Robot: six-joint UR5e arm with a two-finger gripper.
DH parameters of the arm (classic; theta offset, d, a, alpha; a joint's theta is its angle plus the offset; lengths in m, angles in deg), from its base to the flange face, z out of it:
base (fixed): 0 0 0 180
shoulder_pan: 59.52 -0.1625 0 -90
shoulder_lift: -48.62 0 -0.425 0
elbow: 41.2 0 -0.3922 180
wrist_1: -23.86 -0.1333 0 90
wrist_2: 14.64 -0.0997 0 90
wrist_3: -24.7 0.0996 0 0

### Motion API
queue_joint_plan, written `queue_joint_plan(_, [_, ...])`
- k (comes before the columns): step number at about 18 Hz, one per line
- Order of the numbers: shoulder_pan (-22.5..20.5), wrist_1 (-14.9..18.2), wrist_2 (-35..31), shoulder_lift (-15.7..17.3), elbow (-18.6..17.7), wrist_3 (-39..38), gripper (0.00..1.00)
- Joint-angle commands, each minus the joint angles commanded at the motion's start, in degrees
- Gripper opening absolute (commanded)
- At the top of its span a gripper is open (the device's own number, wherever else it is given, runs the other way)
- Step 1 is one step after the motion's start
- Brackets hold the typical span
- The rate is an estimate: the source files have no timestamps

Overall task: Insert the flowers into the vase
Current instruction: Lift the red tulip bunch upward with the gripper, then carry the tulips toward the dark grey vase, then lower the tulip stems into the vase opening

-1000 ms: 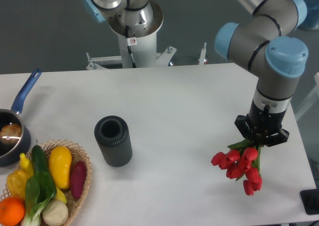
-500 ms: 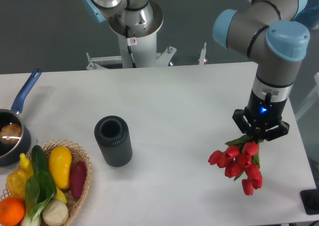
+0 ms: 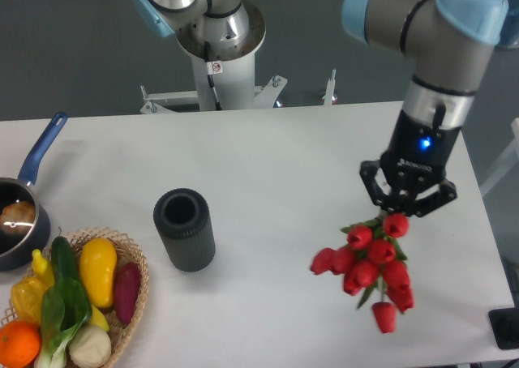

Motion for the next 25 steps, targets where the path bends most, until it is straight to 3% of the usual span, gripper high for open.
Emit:
queue_joint_plan(2, [-0.36, -2.57, 2.85, 1.5, -2.82, -0.46, 0.0])
queue_joint_plan(8, [1.04, -3.02, 11.63, 2.74, -4.5, 0.07, 0.0])
queue_joint_plan(12, [1.75, -4.42, 21.38, 4.49, -9.94, 2.18, 0.0])
queue_joint_plan(17, [2.1, -4.51, 26.05, 6.87, -14.17, 3.58, 0.0])
queue_joint_plan(25, [4.73, -4.42, 29.66, 7.83, -15.84, 5.7, 0.0])
